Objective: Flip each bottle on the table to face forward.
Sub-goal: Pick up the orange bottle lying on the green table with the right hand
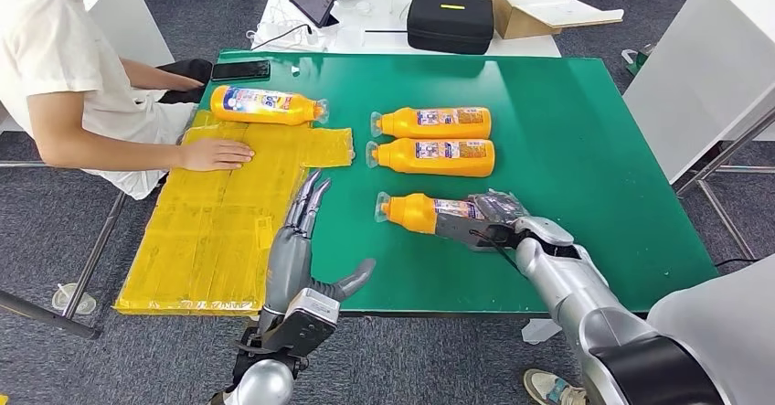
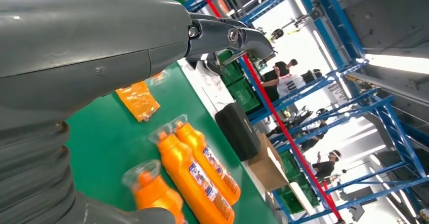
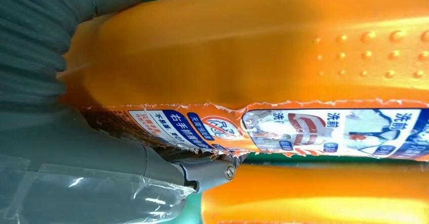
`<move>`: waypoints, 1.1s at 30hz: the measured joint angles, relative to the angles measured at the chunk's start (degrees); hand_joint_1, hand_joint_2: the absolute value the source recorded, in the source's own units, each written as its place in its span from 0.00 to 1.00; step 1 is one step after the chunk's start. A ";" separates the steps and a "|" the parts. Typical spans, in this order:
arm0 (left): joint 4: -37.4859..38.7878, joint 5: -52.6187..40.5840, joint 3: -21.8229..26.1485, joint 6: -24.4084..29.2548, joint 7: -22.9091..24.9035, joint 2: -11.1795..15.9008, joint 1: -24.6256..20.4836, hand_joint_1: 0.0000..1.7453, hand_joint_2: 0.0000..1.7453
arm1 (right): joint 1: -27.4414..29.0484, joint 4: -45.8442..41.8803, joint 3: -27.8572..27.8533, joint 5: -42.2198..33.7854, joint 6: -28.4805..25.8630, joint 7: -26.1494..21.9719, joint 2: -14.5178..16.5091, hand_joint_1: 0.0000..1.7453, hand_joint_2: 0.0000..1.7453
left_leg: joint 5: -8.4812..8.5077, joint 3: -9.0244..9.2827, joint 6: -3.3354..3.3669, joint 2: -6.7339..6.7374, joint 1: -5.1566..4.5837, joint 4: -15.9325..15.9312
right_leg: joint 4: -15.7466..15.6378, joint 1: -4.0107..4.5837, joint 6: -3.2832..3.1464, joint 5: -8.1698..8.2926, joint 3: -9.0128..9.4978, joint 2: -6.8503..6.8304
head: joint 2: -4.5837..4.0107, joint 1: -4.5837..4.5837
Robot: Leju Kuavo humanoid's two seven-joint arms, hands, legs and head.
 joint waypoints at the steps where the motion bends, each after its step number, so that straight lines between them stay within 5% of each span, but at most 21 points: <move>1: -0.04 0.79 0.02 -0.11 -0.01 0.00 0.24 0.00 1.00 | 0.68 -0.61 -0.05 -1.51 -1.17 -0.67 -0.07 1.00 1.00 | -0.02 0.03 -0.01 0.01 0.00 0.00 | 0.00 0.00 0.00 0.00 0.02 0.01 | 0.00 0.00; 9: -1.77 16.82 3.44 -6.70 1.73 -0.99 4.96 0.00 1.00 | 13.52 -16.45 -1.65 -14.50 -10.52 -4.12 0.20 1.00 1.00 | -0.09 0.00 -0.04 0.06 0.05 -0.01 | 0.01 0.06 -0.01 -0.03 -0.02 0.04 | 0.00 0.01; 14: -2.50 19.79 5.75 -8.09 2.13 -1.30 7.10 0.00 1.00 | 20.58 -26.34 -2.33 -16.38 -11.75 -4.20 0.97 1.00 1.00 | -0.07 -0.25 -0.04 0.04 0.07 -0.01 | 0.02 0.07 -0.01 -0.03 -0.25 0.04 | 0.00 -0.02; 20: -2.94 22.08 6.77 -9.07 2.28 -1.68 7.92 0.00 1.00 | 23.59 -30.87 -2.96 -17.51 -12.33 -4.81 1.34 1.00 1.00 | -0.06 -0.34 -0.02 -0.01 0.01 -0.01 | 0.02 0.00 0.00 -0.03 -0.29 0.02 | 0.00 -0.01; 33: -3.49 44.61 8.69 -21.05 3.35 -1.53 10.46 0.00 1.00 | 30.46 -45.26 0.07 -26.88 -12.07 -10.42 4.21 1.00 1.00 | -0.03 -0.89 -0.04 -0.03 0.03 -0.01 | 0.07 0.01 0.01 -0.04 -0.86 0.01 | 0.00 -0.02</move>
